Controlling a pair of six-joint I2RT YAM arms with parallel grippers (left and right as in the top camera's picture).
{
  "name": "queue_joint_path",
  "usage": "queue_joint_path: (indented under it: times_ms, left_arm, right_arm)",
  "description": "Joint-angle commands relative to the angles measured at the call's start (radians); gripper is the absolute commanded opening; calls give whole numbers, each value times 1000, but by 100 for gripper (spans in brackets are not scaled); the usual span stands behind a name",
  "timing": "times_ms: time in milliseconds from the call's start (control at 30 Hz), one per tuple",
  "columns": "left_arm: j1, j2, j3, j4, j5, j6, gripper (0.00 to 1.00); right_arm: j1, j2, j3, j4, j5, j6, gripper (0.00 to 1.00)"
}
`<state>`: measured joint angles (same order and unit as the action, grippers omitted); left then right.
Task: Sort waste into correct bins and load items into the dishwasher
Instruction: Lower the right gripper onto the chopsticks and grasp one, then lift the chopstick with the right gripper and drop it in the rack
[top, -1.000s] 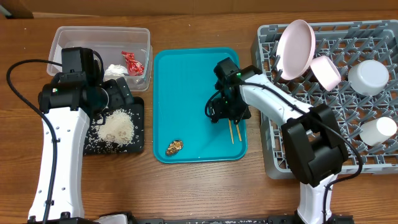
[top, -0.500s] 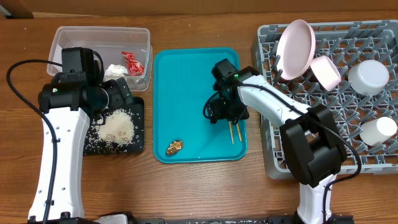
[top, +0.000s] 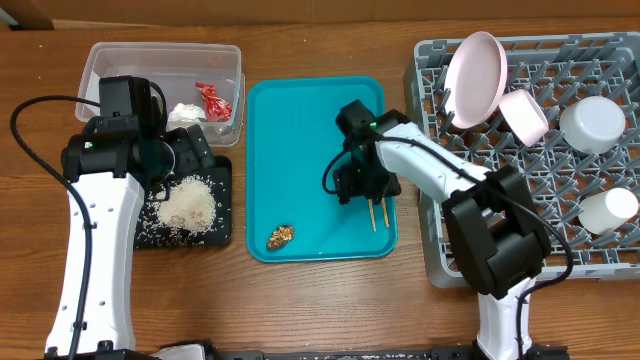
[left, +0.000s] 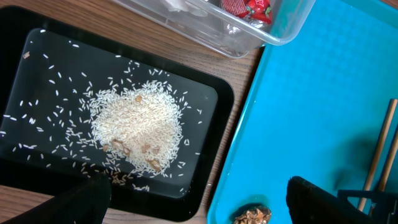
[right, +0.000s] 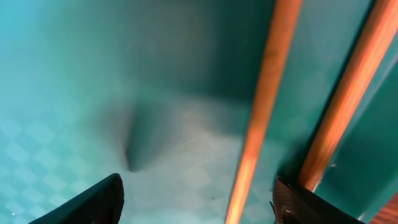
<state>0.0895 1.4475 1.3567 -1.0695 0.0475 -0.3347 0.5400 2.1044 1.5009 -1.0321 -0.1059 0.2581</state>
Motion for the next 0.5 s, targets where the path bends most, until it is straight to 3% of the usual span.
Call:
queue_joint_path:
  times_ms: [0, 467]
  left_arm:
    - [2, 4, 7, 0, -6, -2, 92]
    - [2, 4, 7, 0, -6, -2, 92]
  right_arm:
    - [33, 74, -10, 5, -11, 5, 78]
    - [42, 85, -10, -16, 79, 143, 30]
